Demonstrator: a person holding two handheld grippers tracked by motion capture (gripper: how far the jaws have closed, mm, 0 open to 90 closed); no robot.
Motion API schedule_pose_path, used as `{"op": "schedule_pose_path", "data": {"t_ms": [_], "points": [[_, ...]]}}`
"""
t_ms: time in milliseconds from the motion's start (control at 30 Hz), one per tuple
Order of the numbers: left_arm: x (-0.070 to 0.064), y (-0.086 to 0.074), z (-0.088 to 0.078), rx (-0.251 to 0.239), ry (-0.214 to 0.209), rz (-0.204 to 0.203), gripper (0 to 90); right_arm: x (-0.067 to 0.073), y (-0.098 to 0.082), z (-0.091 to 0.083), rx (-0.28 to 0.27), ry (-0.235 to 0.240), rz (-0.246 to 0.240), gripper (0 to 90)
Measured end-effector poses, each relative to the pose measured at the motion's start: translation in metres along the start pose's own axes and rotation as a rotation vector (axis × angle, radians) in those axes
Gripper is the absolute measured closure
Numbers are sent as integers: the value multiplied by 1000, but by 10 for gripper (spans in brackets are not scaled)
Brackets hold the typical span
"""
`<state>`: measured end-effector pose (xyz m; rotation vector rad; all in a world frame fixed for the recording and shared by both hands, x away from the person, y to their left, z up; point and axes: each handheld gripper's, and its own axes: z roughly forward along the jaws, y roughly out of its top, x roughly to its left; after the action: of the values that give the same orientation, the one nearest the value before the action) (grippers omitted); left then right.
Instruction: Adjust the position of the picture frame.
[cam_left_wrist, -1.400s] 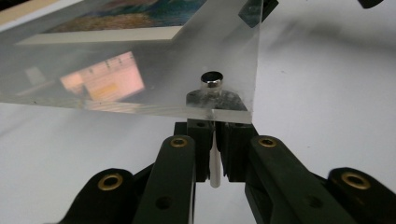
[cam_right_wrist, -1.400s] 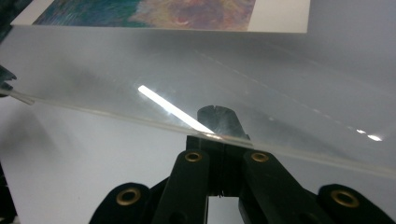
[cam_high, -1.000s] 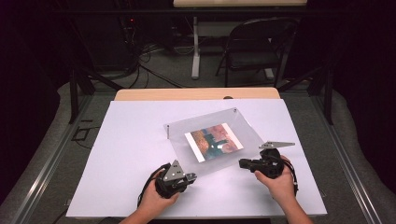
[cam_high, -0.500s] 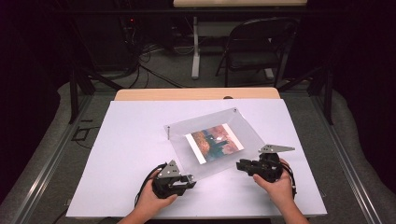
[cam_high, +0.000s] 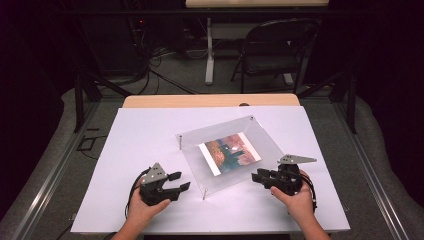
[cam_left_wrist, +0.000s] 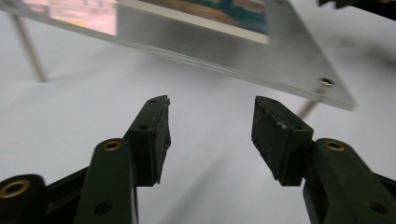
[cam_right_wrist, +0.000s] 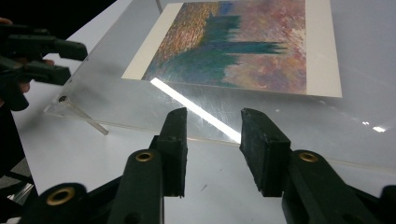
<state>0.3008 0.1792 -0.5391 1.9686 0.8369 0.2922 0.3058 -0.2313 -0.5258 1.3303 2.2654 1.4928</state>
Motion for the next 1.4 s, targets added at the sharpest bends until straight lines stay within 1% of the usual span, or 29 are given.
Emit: {"op": "schedule_pose_path", "data": {"t_ms": [33,67,100,167,200,233,300,333,433,467,567,600,667,733,800,867,1000,1067,1233,1300,1333,1400], "points": [[5,0,0,-7,16,-9,455,1,0,0,1,2,-3,576],[16,0,0,-15,50,-18,452,2,0,2,-5,-6,-23,558],[16,0,0,-15,50,-18,449,2,0,2,-5,-6,-23,558],[27,1,1,-34,77,-52,452,3,0,3,-1,-11,-36,549],[38,3,3,-52,104,-75,460,3,0,4,-4,-10,-38,550],[38,3,3,-52,104,-75,474,3,0,4,-4,-10,-38,550],[49,7,5,-59,128,-88,484,3,0,3,-5,-11,-40,550],[55,9,7,-58,148,-81,490,4,0,3,-5,-9,-38,550],[68,15,15,-43,179,-67,516,4,0,3,-9,-7,-35,550],[73,17,19,-33,182,-62,522,3,0,3,-10,-6,-36,550],[81,21,31,-12,181,-53,549,3,0,3,-13,-1,-32,553],[83,22,35,-2,183,-47,564,3,0,3,-16,3,-23,555],[87,26,43,7,172,-38,569,2,0,3,-15,5,-20,556],[90,29,50,11,169,-37,574,3,0,3,-20,9,-17,557],[92,33,57,20,166,-36,587,3,0,3,-15,7,-20,557],[95,35,65,26,165,-35,598,4,-1,3,-22,10,-24,557],[100,40,76,40,160,-44,636,5,-2,1,-22,11,-15,557],[102,43,83,52,143,-32,652,4,-2,0,-20,7,-15,557],[103,45,94,93,136,-3,726,3,-3,-2,-33,11,-5,558],[104,45,96,95,138,-15,768,3,-3,-3,-32,11,-3,558],[104,45,96,99,147,-15,787,3,-3,-4,-32,11,-5,558],[106,45,95,92,146,-37,830,4,-4,-4,-31,13,-4,558]]}}
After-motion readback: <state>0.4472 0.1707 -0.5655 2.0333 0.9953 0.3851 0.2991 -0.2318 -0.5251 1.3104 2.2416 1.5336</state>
